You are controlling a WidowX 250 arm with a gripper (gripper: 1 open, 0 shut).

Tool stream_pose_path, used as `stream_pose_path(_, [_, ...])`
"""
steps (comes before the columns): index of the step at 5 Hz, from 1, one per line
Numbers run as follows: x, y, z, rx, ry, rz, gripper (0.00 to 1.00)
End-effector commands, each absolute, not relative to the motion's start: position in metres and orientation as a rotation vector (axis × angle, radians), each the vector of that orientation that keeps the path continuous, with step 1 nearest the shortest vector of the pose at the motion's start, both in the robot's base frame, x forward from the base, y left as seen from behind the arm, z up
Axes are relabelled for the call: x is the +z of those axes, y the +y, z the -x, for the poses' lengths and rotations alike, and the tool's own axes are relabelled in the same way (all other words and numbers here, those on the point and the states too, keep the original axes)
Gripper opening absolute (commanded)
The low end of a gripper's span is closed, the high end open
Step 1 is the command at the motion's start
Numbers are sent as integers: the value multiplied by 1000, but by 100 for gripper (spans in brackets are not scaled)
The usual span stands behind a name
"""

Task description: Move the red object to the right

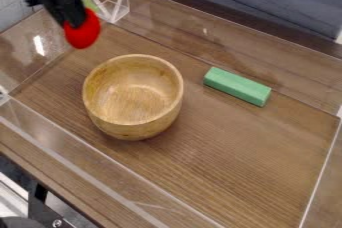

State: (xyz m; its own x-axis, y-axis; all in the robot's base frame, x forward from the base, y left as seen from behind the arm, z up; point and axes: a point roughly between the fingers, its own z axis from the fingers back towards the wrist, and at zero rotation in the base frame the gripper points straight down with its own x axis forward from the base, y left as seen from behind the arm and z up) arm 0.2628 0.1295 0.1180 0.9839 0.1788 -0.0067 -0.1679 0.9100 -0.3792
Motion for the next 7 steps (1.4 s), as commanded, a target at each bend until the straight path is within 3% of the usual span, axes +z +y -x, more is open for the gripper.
stream_pose_path(1, [140,87,-275,41,-78,362,0])
stream_pose_path(3, [165,-10,-266,-290,-7,368,0])
stream_pose_path(5, [138,-86,-252,-319,44,353,0])
stream_pose_path(7, [103,-94,-255,-338,89,330,0])
